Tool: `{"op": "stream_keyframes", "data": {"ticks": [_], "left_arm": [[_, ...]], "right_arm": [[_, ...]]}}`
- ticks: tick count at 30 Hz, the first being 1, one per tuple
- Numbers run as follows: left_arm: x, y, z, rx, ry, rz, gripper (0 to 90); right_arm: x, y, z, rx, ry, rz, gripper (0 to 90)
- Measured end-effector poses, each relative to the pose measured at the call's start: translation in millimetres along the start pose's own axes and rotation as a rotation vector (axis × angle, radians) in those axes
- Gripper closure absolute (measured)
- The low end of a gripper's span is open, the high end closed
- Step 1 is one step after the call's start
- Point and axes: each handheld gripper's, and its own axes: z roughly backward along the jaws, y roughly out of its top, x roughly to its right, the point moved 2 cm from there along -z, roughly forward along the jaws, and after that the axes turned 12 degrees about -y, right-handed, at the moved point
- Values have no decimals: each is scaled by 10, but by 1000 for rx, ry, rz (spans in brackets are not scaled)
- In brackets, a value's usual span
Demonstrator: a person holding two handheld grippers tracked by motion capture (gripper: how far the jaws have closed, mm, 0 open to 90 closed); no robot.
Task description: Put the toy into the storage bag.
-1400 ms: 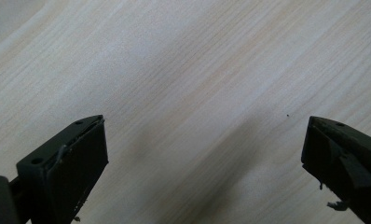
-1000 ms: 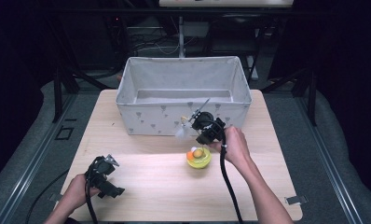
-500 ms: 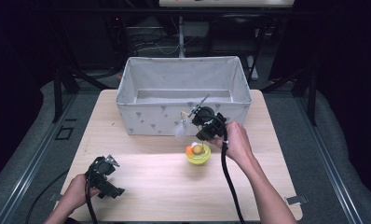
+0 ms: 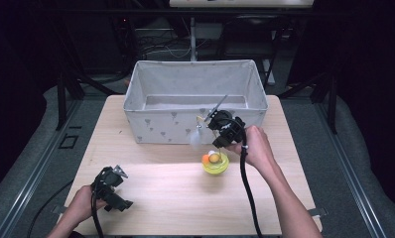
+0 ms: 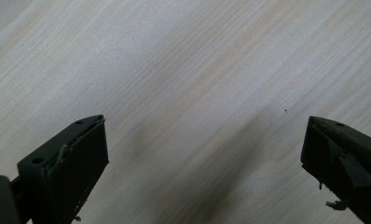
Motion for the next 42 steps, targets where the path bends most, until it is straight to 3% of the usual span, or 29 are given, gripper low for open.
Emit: {"op": "stream_keyframes", "data": {"ticks": [11, 42], "left_arm": [[2, -5, -2, -2, 2, -1, 7], [10, 3, -8, -4, -2, 0, 7]], "right_arm": [[76, 49, 137, -32, 8, 13, 881], [284, 48, 430, -23, 8, -26, 882]]}}
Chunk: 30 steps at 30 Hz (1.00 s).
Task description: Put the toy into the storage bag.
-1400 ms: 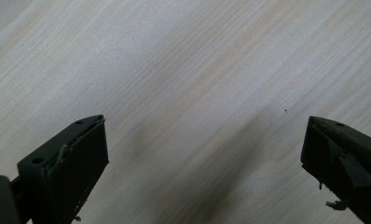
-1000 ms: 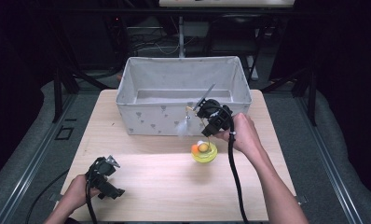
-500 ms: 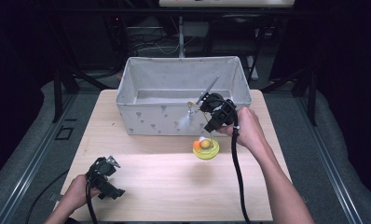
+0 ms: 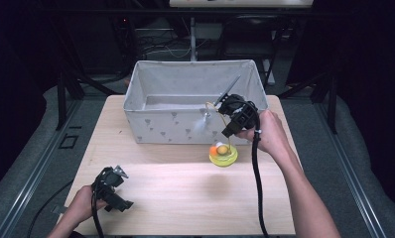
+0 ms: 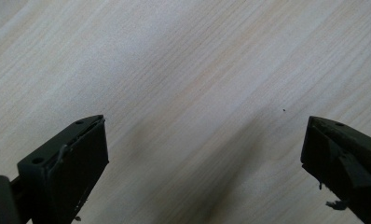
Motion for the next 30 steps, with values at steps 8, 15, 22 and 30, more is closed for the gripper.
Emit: {"op": "stream_keyframes", "data": {"ticks": [8, 15, 22, 30], "left_arm": [[-4, 4, 0, 1, 1, -1, 7], [-3, 4, -3, 0, 1, 0, 7], [-2, 7, -6, -2, -1, 1, 7], [-2, 8, -8, -2, 0, 1, 7]], "right_arm": [[67, -37, 56, -5, -2, -7, 883], [130, -62, 128, -17, -1, -19, 882], [217, -84, 214, -21, -6, -36, 882], [285, -85, 304, -19, -9, -45, 882]]}}
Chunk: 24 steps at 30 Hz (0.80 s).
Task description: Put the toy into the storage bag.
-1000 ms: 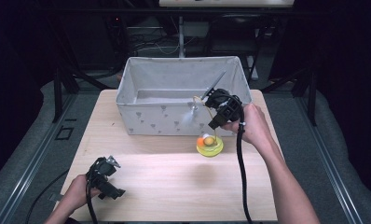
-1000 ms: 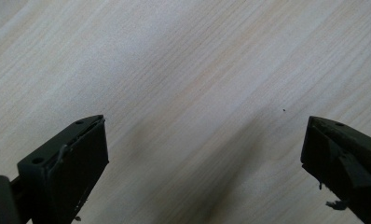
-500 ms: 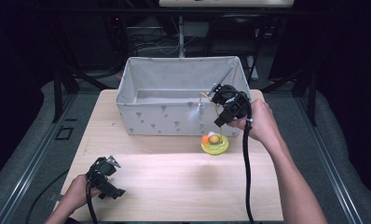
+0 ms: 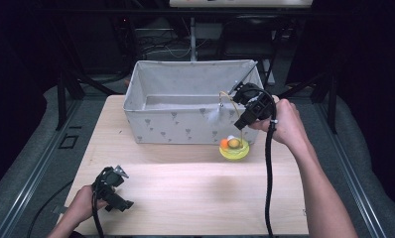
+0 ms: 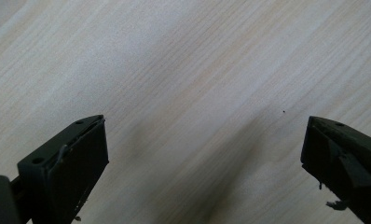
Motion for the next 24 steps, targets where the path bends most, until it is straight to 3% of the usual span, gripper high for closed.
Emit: {"op": "stream_keyframes", "data": {"ticks": [24], "left_arm": [[-4, -5, 2, 0, -2, 0, 7]], "right_arm": [[164, 51, 325, 25, -21, -19, 883]]}}
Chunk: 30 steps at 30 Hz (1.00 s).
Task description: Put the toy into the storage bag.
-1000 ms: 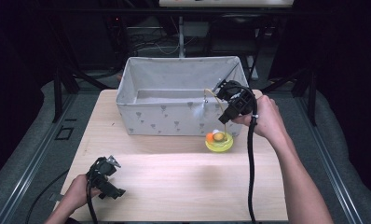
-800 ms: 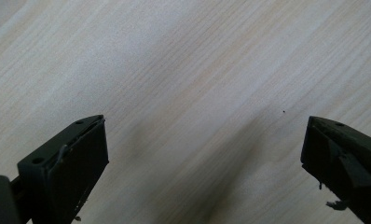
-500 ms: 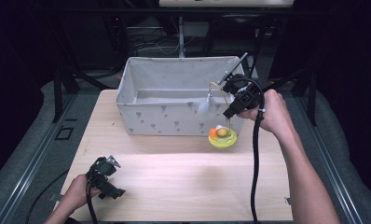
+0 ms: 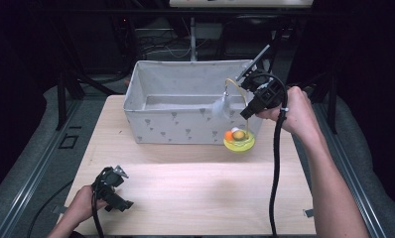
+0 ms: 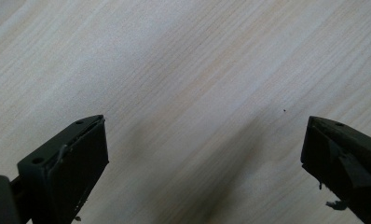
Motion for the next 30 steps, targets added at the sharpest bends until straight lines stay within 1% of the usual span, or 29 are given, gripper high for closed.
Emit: {"op": "stream_keyframes", "data": {"ticks": [3, 8, 13, 16, 19, 22, 26, 30], "left_arm": [[-2, 0, -1, -1, 1, 0, 6], [2, -2, -1, -2, -1, -1, 6], [-2, -1, -3, -4, -2, -1, 6], [-4, -2, -7, -9, -3, -1, 6], [-5, -2, -9, -9, -2, -3, 6], [-4, -1, -4, -5, -3, -1, 6], [-4, -4, -3, -4, -2, 1, 6], [-5, -4, -2, -3, -4, 2, 5]], "right_arm": [[18, 20, 47, 9, -5, -12, 883], [48, 39, 110, 14, -8, -18, 883], [89, 54, 138, 0, -9, -18, 883], [105, 73, 156, 2, -7, -26, 883], [125, 97, 183, -7, -11, -19, 882], [143, 117, 210, -5, -12, -22, 882], [177, 141, 248, 5, -17, -41, 883], [204, 170, 281, 6, -26, -43, 882]]}}
